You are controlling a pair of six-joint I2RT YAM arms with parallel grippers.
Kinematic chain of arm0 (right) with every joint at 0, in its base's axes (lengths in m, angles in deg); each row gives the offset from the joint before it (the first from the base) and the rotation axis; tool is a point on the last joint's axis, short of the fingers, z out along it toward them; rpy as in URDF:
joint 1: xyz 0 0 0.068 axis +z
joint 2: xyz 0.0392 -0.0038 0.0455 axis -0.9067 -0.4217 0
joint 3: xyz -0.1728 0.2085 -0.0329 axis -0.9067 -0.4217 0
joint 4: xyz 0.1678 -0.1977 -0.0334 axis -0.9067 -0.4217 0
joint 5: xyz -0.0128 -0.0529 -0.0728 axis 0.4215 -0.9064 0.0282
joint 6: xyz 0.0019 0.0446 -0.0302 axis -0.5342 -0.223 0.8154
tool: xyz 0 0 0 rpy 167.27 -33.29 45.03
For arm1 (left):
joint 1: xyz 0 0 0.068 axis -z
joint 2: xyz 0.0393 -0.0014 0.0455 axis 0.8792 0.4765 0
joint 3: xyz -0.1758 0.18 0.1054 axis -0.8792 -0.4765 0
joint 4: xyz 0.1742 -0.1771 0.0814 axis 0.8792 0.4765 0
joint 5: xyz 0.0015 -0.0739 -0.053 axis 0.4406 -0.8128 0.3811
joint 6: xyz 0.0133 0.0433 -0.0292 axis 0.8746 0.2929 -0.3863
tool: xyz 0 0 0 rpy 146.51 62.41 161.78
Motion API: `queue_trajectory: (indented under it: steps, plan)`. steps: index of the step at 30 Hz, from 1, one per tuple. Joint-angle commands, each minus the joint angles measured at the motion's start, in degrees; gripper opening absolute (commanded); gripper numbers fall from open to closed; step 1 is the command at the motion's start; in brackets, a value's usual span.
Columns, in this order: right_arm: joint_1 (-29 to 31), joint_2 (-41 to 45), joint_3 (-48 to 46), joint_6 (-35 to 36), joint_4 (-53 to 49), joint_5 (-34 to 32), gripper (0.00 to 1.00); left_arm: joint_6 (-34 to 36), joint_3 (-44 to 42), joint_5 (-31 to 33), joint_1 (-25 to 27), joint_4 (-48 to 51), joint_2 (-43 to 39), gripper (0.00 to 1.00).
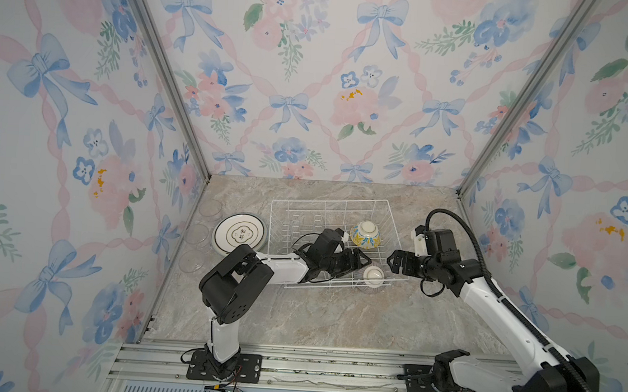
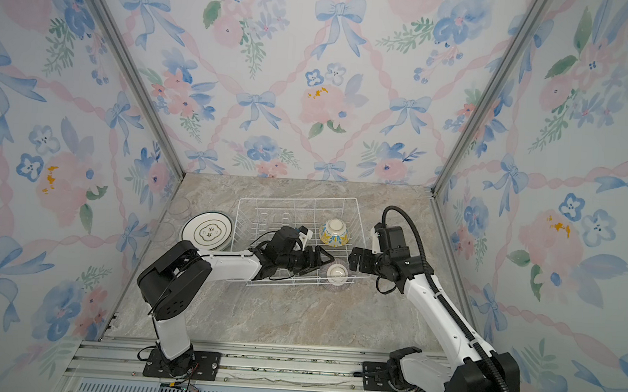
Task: Unload the mixed dishes from the dish rack
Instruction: 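Close the left gripper on the purple-striped bowl's rim while the right gripper moves closer, then lift the purple-striped bowl out of the rack with the left gripper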
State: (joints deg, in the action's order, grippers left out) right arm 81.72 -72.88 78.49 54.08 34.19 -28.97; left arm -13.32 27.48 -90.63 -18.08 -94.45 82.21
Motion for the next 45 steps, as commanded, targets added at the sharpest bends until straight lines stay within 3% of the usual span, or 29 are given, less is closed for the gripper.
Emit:
queue_trajectory:
  steps: [1, 21, 32, 45]
  plan:
    - [0.43, 0.73, -0.22, -0.67, -0.36, -0.87, 0.99, 2.01, 0.88, 0.93, 0.31, -0.36, 2.05, 0.81]
    - [-0.01, -0.03, -1.96, -0.67, 1.52, -0.41, 0.98, -0.43, 4.53, -3.46, 2.66, -0.32, 7.3, 0.8]
    - [-0.14, 0.44, -2.95, -1.08, 2.57, -0.3, 0.97, -2.9, 2.62, -3.51, 2.83, -2.25, 3.87, 0.65]
    - [-0.32, 2.14, -3.9, -1.28, 2.66, -0.72, 0.97, -7.32, 2.82, -2.55, 3.29, -10.03, 4.48, 0.53]
